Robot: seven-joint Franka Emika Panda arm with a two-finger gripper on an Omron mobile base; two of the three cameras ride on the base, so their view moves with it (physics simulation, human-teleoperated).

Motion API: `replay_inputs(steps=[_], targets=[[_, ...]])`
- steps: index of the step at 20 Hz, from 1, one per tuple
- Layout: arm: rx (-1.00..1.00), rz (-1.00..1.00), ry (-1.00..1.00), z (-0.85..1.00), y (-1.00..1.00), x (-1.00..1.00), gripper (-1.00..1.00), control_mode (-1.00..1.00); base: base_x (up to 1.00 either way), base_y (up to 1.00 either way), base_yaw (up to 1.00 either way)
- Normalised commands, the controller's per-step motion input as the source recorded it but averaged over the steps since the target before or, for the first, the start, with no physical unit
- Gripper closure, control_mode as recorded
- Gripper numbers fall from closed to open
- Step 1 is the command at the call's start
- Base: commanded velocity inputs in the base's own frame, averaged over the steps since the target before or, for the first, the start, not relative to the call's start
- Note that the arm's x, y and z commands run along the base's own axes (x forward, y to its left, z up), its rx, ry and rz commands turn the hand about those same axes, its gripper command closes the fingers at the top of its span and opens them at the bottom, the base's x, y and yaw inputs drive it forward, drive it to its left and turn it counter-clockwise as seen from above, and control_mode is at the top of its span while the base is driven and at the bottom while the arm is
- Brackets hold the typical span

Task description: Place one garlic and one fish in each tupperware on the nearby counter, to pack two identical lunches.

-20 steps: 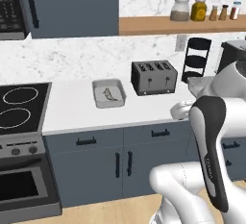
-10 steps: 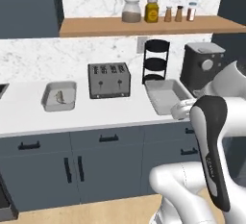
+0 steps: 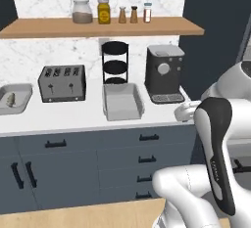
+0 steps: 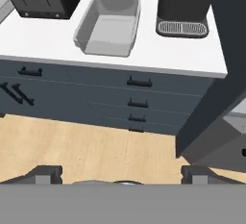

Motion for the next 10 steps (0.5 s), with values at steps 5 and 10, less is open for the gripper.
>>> replay_inputs(steps=[5, 10], targets=[[0.00, 0.00, 0.00, 0.00, 0.00, 0.00, -1.00, 1.00, 0.00, -0.97, 0.08], [0.00, 0.00, 0.00, 0.00, 0.00, 0.00, -1.00, 1.00, 0.00, -0.92, 0.05]])
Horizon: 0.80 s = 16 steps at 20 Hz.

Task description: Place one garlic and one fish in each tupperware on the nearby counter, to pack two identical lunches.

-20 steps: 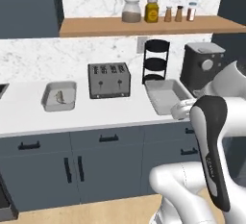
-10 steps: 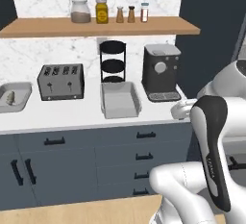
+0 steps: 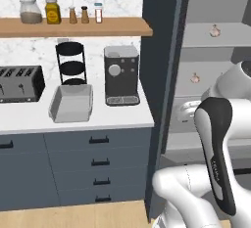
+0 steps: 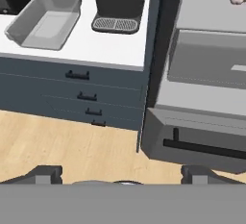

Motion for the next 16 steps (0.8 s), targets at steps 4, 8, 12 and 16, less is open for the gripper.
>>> replay_inputs(steps=[4, 8, 12, 16], targets=[[0.00, 0.00, 0.00, 0.00, 0.00, 0.00, -1.00, 1.00, 0.00, -0.83, 0.02], [0.00, 0.00, 0.00, 0.00, 0.00, 0.00, -1.00, 1.00, 0.12, -0.62, 0.00], [0.00, 0.00, 0.00, 0.00, 0.00, 0.00, -1.00, 1.00, 0.27, -0.38, 0.00], [0.00, 0.00, 0.00, 0.00, 0.00, 0.00, -1.00, 1.00, 0.29, -0.42, 0.00]])
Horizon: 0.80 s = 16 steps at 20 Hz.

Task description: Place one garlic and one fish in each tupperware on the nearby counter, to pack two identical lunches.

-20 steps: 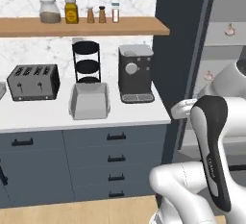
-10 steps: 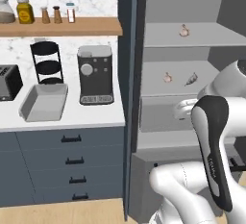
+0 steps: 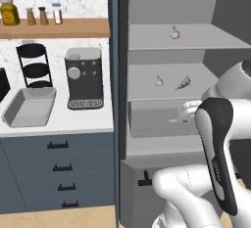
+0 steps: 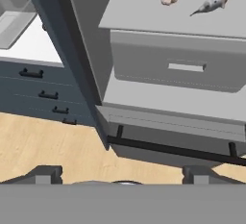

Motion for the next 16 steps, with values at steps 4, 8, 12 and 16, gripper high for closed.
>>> replay_inputs(steps=[4, 8, 12, 16], targets=[[0.00, 0.00, 0.00, 0.00, 0.00, 0.00, -1.00, 1.00, 0.10, -0.40, 0.00], [0.00, 0.00, -0.01, 0.02, -0.07, 0.03, -1.00, -1.00, 0.01, -0.18, 0.00], [0.00, -0.01, -0.09, 0.27, -0.32, 0.18, -1.00, -1.00, 0.00, 0.00, 0.00], [0.00, -0.03, -0.14, 0.61, -0.41, 0.19, -1.00, -1.00, 0.00, 0.00, 0.00]])
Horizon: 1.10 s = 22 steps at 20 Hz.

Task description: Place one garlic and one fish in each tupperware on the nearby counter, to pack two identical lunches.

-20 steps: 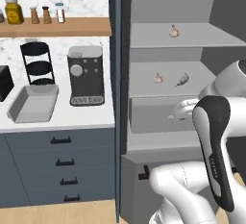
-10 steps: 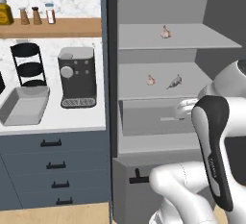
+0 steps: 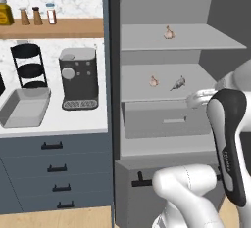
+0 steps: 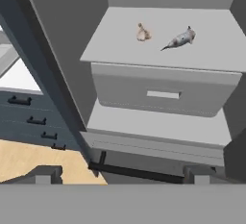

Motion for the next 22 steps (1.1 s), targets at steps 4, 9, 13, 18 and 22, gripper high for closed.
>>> replay_inputs(steps=[4, 9, 13, 18, 22], targets=[[0.00, -0.02, -0.09, 0.66, -0.24, 0.57, -1.00, -1.00, 0.00, 0.00, 0.00], [-0.03, 0.00, -0.18, 0.76, -0.01, 0.66, -1.00, -1.00, 0.00, 0.00, 0.00], [-0.09, 0.00, -0.30, 0.59, 0.00, 0.21, -1.00, -1.00, 0.00, 0.00, 0.00], [-0.01, 0.07, -0.10, 0.21, -0.36, 0.61, -1.00, -1.00, 0.00, 0.00, 0.00], [0.00, 0.11, 0.00, 0.00, -0.40, 1.00, -1.00, -1.00, 0.00, 0.00, 0.00]])
